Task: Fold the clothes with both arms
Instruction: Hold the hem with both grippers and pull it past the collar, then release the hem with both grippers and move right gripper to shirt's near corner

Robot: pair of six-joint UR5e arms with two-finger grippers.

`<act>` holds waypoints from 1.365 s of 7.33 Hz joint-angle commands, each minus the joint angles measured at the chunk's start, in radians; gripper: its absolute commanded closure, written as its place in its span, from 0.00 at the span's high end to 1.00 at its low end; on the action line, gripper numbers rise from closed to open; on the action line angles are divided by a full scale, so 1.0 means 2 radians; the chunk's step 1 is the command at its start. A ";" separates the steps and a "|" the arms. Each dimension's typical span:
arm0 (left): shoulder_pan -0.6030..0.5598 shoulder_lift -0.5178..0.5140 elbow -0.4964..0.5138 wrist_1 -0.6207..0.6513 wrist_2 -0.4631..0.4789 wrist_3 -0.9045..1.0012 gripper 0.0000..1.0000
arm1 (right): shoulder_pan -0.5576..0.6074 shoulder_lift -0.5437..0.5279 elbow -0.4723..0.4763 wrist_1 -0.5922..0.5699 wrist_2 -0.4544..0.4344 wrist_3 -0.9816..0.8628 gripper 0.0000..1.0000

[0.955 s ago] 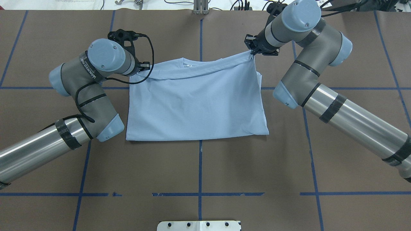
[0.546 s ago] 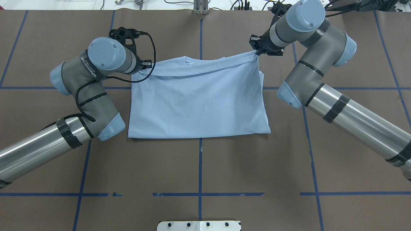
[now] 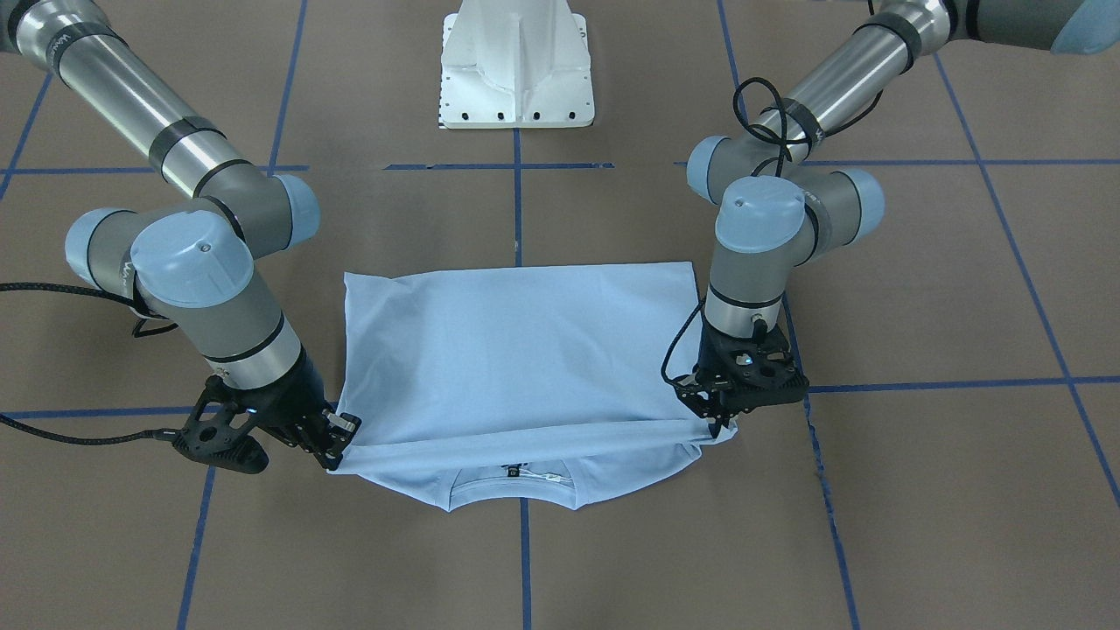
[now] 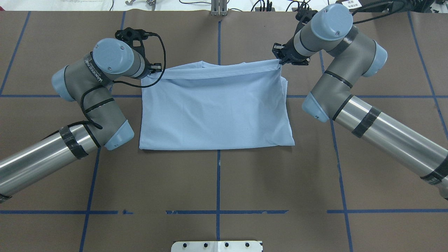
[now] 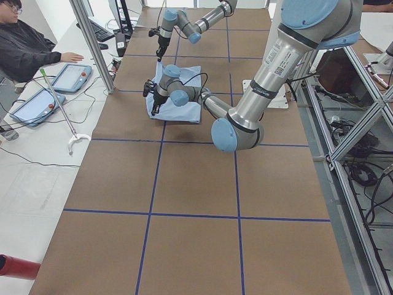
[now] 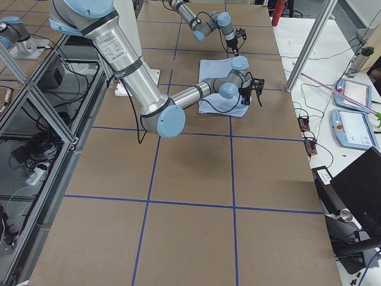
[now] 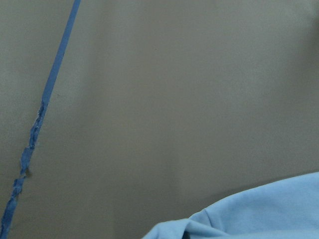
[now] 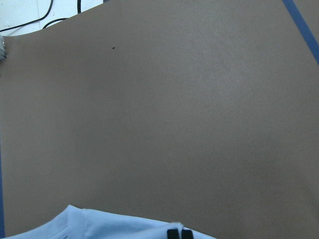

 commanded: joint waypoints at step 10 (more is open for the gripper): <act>-0.022 0.036 -0.089 -0.036 -0.073 -0.003 1.00 | -0.088 -0.206 0.263 -0.032 0.004 0.025 1.00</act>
